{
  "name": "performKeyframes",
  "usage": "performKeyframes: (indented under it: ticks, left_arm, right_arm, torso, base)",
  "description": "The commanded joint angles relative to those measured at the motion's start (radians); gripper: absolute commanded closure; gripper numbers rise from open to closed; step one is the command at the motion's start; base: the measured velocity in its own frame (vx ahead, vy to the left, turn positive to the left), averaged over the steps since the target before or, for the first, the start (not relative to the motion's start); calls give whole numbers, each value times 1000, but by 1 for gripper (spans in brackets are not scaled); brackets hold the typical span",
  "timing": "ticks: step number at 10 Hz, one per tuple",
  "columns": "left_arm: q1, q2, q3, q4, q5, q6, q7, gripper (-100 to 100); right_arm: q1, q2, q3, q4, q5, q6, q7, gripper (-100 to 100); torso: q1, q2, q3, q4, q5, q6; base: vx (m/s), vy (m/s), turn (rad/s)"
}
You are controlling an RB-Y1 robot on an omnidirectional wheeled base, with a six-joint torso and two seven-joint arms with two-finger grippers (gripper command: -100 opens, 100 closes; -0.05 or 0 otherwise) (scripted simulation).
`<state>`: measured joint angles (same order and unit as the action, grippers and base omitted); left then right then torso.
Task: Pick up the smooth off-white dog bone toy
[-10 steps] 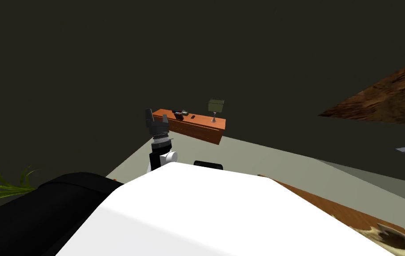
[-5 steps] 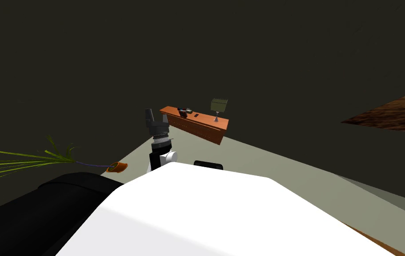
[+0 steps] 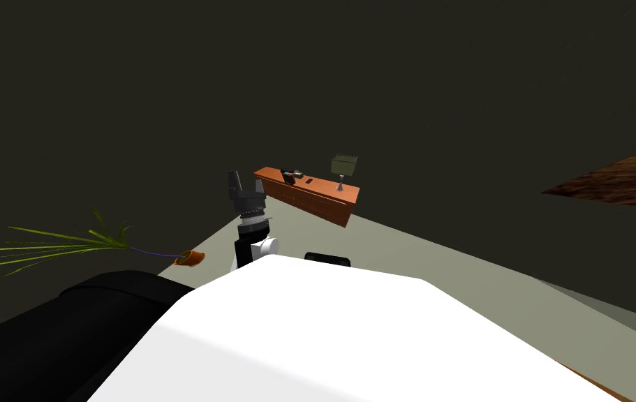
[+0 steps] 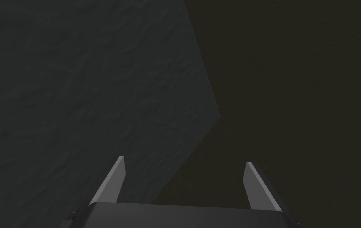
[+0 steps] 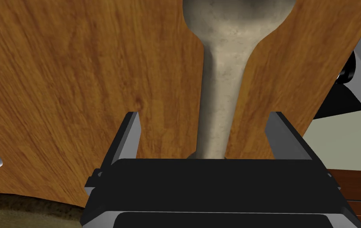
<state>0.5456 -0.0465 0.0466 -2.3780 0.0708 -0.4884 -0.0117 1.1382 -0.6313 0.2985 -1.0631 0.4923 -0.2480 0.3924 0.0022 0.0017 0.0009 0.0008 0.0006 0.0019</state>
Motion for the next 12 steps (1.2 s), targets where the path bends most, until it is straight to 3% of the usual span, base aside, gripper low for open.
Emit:
performKeyframes:
  ticks: [1,2,3,7,8,9,11,12]
  left_arm:
    - [0,0,0,0,0,0,0,0]
    - [0,0,0,0,0,0,0,0]
    - [0,0,0,0,0,0,0,0]
    - [0,0,0,0,0,0,0,0]
    - [0,0,0,0,0,0,0,0]
    - [0,0,0,0,0,0,0,0]
    - [0,0,0,0,0,0,0,0]
    - [0,0,0,0,0,0,0,0]
  right_arm:
    - [-33,22,10,32,2,7,3,-100]
    - [-23,14,6,22,1,3,2,-100]
    - [-25,16,7,25,1,4,3,100]
    - [-24,16,7,24,1,3,2,100]
    - [-25,16,7,24,1,3,2,0]
    - [9,-2,-5,-6,0,-3,4,100]
    - [8,-3,-5,-2,0,-6,4,100]
    - [10,-4,-6,-3,0,-7,4,0]
  torso:
    - [0,0,0,0,0,0]
    - [0,0,0,0,0,0]
    - [1,-1,0,0,0,0]
    - [0,-1,0,0,0,0]
    - [0,-1,0,0,0,0]
    - [0,-1,0,0,0,0]
    - [2,-3,-2,-1,1,0]
    - [1,-3,-2,-1,0,0]
  base:
    - [-39,-24,44]
    - [-16,-12,11]
    - [0,0,0]
    - [0,0,0]
    - [0,0,0]
    - [24,15,-60]
    - [30,20,-28]
    - [0,0,0]
